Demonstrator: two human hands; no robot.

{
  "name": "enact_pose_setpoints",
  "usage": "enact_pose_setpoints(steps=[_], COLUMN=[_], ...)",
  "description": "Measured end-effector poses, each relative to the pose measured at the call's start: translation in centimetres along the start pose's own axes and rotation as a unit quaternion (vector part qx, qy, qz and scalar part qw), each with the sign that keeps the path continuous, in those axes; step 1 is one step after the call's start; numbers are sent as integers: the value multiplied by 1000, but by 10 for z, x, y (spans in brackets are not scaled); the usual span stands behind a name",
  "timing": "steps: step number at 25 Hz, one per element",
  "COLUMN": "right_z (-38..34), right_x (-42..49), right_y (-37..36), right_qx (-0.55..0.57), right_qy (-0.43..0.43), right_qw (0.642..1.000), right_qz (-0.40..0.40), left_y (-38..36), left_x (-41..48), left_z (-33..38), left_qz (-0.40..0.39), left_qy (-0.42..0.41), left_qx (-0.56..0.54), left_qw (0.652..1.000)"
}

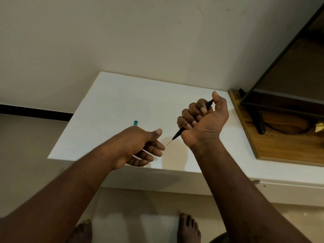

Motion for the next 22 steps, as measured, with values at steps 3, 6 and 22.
enact_pose_setpoints(steps=[3,6,22], right_z=[0,0,0], right_x=[-1,-2,-2], right_y=[0,-2,-3], right_qx=[-4,-16,-25], right_qy=[-2,-1,2], right_qw=[1000,1000,1000], right_qz=[0,-1,-6], left_y=[-4,-7,-14], left_x=[-1,-2,-3], left_z=[-2,-3,-1], left_qz=[-19,-35,-57], left_qy=[15,23,15], left_qx=[-13,-32,-55], left_qw=[1000,999,997])
Point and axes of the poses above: each hand's wrist, its own x-axis towards the middle knuckle, its own y-axis out of the back of the hand, z = x × y, the point moved 9 cm from there along x, towards the middle knuckle, and after that the axes turned 6 degrees about -x, right-handed, at the moved point
